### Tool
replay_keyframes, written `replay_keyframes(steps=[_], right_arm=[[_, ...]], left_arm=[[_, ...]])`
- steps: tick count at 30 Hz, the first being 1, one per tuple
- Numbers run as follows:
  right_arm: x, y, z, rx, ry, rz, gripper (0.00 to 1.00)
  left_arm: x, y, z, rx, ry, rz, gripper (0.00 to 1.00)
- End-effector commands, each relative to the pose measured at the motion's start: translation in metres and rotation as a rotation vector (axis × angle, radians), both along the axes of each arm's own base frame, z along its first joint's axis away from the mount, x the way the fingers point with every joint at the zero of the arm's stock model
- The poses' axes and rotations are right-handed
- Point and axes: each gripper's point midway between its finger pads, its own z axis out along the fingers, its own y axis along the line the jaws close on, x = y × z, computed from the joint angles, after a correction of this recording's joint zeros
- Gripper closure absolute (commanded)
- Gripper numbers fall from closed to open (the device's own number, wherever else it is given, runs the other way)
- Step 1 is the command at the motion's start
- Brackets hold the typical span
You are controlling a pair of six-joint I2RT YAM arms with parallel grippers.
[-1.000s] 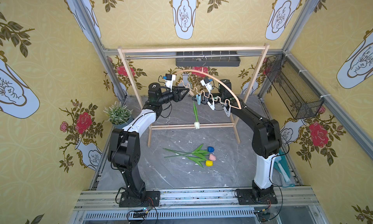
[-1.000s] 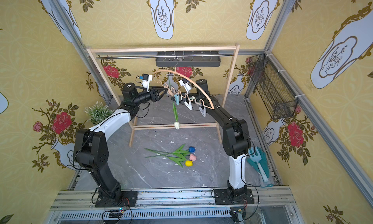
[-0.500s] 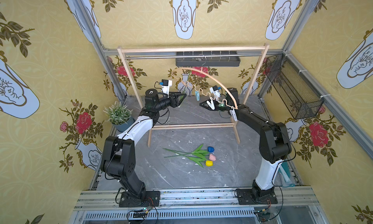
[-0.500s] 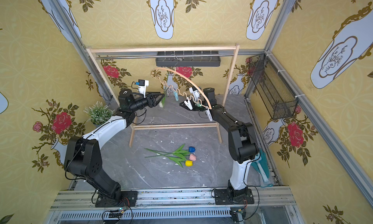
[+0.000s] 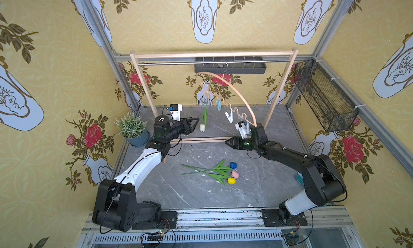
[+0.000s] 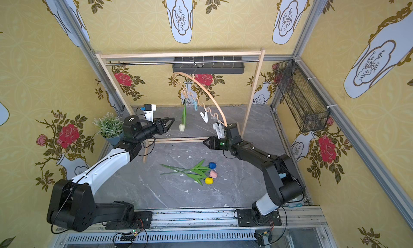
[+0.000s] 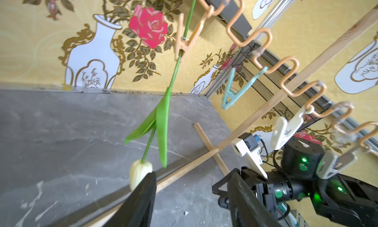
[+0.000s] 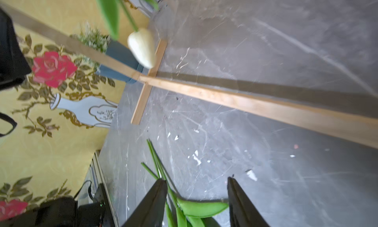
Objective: Dry the flowers on a clothes hanger
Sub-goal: Pick up the flower at the center of the board.
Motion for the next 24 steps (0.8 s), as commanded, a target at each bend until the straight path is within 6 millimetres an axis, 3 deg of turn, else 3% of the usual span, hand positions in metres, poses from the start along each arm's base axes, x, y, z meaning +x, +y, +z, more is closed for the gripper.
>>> replay_keyframes(steps=[1, 7, 14, 19, 24], right_arm=[[-0.026, 0.017, -0.015, -0.094, -0.073, 0.069, 0.49], [-0.083, 0.073, -0.042, -0.221, -0.107, 0.287, 0.53], [-0.112, 0.121, -0.077, -0.319, -0.085, 0.464, 0.59], [-0.116, 0.123, -0.100, -0.388, -0.055, 0.487, 0.67], [-0.121, 0.116, -0.105, -0.423, -0.040, 0.495, 0.71]], left_arm=[[-0.013, 0.029, -0.030, 0.056, 0.117, 0.156, 0.39], [-0.052, 0.061, -0.058, -0.006, 0.241, 0.311, 0.45], [-0.080, 0.096, -0.082, -0.039, 0.289, 0.486, 0.51], [-0.087, 0.106, -0.080, -0.018, 0.279, 0.529, 0.51], [-0.086, 0.103, -0.089, 0.002, 0.314, 0.518, 0.52]])
